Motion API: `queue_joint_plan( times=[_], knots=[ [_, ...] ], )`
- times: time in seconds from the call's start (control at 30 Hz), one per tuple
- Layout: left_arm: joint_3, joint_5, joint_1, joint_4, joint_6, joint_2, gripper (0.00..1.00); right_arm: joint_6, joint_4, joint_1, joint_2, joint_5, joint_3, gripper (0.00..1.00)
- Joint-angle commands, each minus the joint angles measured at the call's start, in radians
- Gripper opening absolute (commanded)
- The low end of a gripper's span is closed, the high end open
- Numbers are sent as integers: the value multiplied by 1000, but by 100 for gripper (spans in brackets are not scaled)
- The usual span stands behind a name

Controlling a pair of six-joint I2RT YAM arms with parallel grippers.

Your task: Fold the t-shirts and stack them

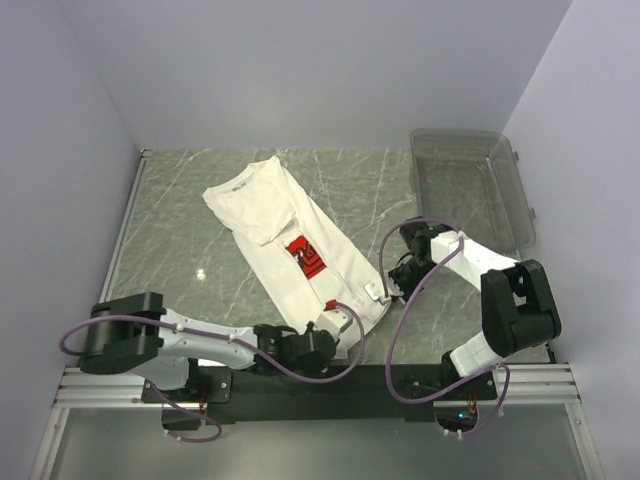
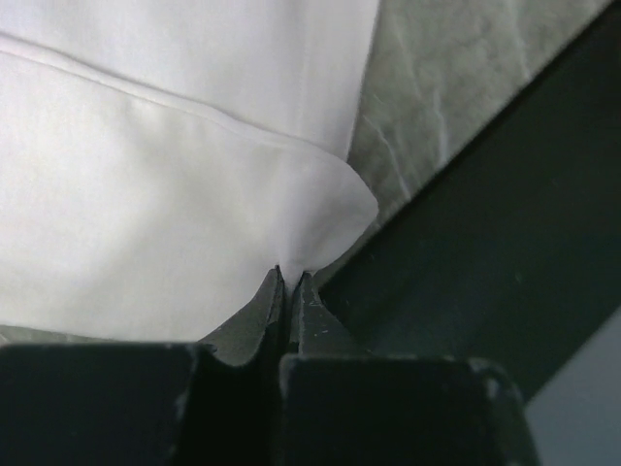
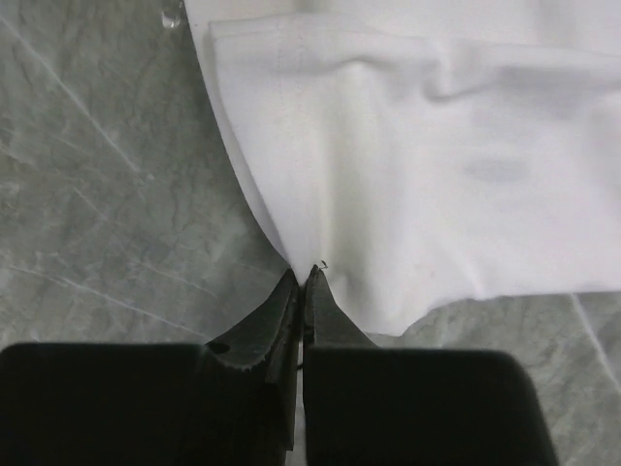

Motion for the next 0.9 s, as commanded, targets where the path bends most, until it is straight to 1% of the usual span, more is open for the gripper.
queue_joint_plan(
  times=[0.0,0.03,0.07,0.13,0.17,0.23,0.27,0.3,0.33,0.37,0.4,0.43,0.47,0.53,0.57,0.6,0.63,0.67,0.73,0.77,0.83,0.87],
  knots=[
    [-41,166,27,61,33,-114,0,-41,-137,-14,-11,-111,111,0],
    [-63,186,42,96,35,-138,0,-45,-189,-11,-6,-125,131,0],
    [-74,203,83,101,38,-162,0,-33,-210,-11,6,-163,179,0],
    [-100,255,132,110,46,-242,0,-41,-284,-7,44,-179,233,0],
    [-104,273,190,110,49,-269,0,-21,-303,-5,60,-188,286,0],
    [-111,332,252,103,65,-335,0,8,-355,5,112,-190,346,0],
    [-111,353,316,98,72,-366,0,48,-372,27,129,-187,407,0],
    [-106,361,346,92,93,-377,0,71,-400,38,149,-181,440,0],
    [-100,401,378,86,99,-385,0,92,-411,45,188,-182,472,0],
    [-95,424,443,78,110,-391,0,140,-421,64,209,-187,536,0],
    [-92,445,473,75,128,-394,0,174,-426,74,230,-191,571,0],
    [-82,467,504,72,136,-391,0,210,-425,88,274,-196,607,0],
    [-78,494,562,72,142,-383,0,276,-422,105,296,-202,674,0],
    [-66,516,616,46,162,-372,0,359,-382,127,366,-213,745,0],
    [-65,527,669,40,167,-363,0,445,-366,136,393,-210,818,0],
    [-62,531,698,31,176,-357,0,491,-351,156,419,-204,857,0],
    [-55,527,755,21,179,-354,0,534,-321,163,475,-193,939,0],
    [-52,525,787,15,185,-345,0,606,-311,170,503,-190,979,0],
    [-48,525,850,9,194,-337,0,686,-264,176,583,-184,1055,0],
    [-43,531,911,12,199,-325,0,752,-251,176,609,-170,1123,0],
    [-23,537,972,17,214,-300,0,824,-189,180,675,-147,1181,0],
    [-10,547,1022,18,236,-265,0,879,-173,183,696,-127,1226,0]
  ],
)
